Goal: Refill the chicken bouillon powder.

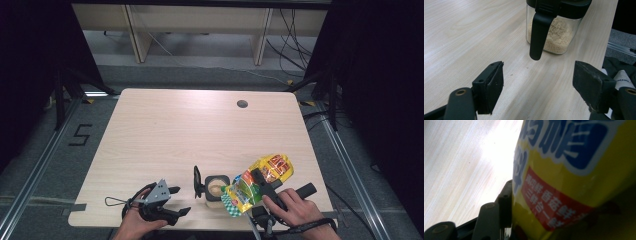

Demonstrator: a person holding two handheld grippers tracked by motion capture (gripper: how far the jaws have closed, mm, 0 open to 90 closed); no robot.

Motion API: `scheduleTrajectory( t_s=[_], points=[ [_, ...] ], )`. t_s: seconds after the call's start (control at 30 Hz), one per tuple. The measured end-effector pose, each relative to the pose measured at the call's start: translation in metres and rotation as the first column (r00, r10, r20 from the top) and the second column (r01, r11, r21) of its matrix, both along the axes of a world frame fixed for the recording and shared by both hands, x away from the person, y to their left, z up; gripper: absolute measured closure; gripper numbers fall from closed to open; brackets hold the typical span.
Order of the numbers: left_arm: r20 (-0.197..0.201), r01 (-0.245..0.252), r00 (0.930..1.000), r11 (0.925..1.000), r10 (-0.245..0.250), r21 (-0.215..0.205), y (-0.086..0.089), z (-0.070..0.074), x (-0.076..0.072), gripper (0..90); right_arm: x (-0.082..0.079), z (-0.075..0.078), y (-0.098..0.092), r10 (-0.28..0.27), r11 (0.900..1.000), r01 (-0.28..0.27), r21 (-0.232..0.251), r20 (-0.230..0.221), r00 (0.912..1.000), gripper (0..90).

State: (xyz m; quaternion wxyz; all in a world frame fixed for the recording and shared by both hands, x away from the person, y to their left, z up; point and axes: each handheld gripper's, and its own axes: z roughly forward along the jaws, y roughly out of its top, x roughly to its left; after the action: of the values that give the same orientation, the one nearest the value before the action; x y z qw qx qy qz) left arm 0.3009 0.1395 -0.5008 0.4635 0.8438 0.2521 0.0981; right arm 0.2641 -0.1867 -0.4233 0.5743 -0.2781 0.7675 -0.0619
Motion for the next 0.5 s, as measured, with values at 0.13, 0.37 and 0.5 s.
scheduleTrajectory(
  t_s=[0.13, 0.37, 0.5],
  points=[
    [0.001, 0.001, 1.0000, 1.0000, -0.001, 0.000, 0.0002, 0.0001, -0.0001, 24.7, -0.0004, -0.0006, -0.0004, -0.010, 1.000, 0.010, 0.006, -0.001, 1.0000, 49.0],
    [-0.001, -0.004, 1.0000, 1.0000, 0.004, -0.007, -0.0006, -0.0001, -0.0006, 24.7, 0.0002, 0.0011, 0.0000, 0.006, 1.000, -0.006, -0.001, -0.003, 1.0000, 49.1],
    [-0.004, -0.006, 1.0000, 1.0000, 0.006, -0.001, -0.0008, 0.0001, -0.0012, 24.7, 0.0000, 0.0008, -0.0006, -0.005, 1.000, 0.005, 0.004, -0.004, 1.0000, 49.2]
  ],
)
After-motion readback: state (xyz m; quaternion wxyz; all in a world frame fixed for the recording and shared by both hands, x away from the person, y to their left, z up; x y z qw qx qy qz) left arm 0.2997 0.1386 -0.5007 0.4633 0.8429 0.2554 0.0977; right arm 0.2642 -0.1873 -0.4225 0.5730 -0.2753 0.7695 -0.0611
